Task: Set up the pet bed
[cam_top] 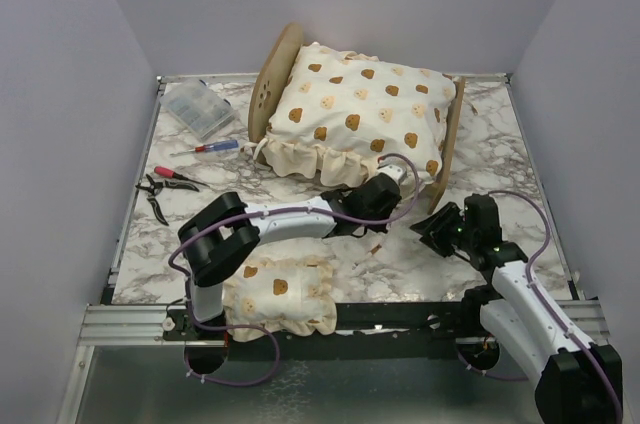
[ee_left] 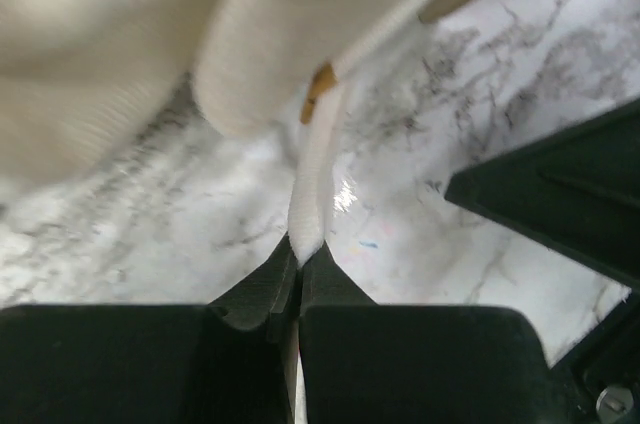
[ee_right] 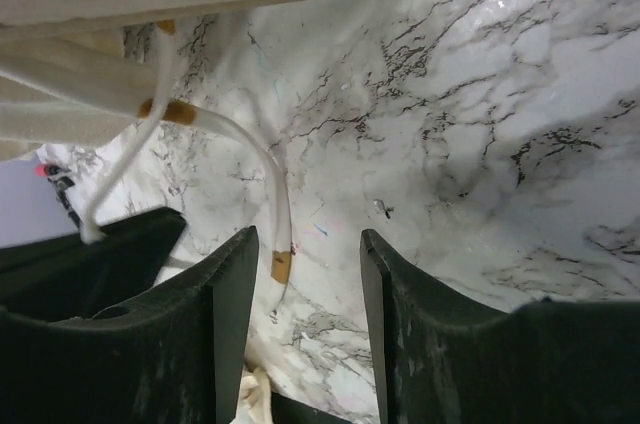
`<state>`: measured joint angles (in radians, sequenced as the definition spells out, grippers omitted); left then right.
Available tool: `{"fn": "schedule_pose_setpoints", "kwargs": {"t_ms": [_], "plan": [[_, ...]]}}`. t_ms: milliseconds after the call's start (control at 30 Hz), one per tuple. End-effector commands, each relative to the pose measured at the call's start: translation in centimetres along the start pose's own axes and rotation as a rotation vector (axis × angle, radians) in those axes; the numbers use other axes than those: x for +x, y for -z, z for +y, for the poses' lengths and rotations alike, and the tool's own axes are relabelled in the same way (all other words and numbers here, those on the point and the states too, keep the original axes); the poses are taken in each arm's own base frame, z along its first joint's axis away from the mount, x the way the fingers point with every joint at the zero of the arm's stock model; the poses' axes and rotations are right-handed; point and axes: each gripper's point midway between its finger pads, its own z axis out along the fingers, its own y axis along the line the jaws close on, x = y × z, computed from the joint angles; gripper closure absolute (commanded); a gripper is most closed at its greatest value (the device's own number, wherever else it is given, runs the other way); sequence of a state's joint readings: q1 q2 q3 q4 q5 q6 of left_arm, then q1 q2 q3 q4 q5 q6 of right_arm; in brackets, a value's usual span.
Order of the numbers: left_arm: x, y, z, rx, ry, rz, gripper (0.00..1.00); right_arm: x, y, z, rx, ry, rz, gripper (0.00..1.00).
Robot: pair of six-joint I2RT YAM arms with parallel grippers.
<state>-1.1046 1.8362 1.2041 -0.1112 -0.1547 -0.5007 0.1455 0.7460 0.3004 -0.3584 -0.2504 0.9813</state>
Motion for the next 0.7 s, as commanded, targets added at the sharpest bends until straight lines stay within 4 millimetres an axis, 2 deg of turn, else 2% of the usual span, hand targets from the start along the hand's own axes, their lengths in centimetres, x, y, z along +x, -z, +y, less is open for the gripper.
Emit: {"fn": "schedule_pose_setpoints", "kwargs": {"t_ms": [0,100,300,433,500,667], "plan": [[-1.3,-0.3,2.5,-0.051,-0.050,0.021,1.00,-0.9,-0.8,1.3,-0.071,0.073,-0.068,0.50],[-1.7,-0.5,2.6,-0.040,-0.051,0.027,1.00,-0.2,-1.4,1.9,-0.064,0.129,-0.060,0.51],[-1.5,-1.2,1.9,0.016,-0.070,0.058,1.00,2.7,-3.5,3.1,0.079,0.277,-0.082,0.50],[-1.0,-1.7,2.3,0.030,-0.061,0.084,1.00,4.0,-4.4,3.1,0.222,0.349,-0.103,0.50],[-0.8,-1.9,2.4,0.038,-0.058,0.094,1.00,4.5,-4.7,2.3,0.298,0.356,-0.111,0.50],[-0.3,-2.5,2.5,0.066,-0.042,0.116,1.00,5.6,-5.0,2.1,0.369,0.380,-0.128,0.50]]}}
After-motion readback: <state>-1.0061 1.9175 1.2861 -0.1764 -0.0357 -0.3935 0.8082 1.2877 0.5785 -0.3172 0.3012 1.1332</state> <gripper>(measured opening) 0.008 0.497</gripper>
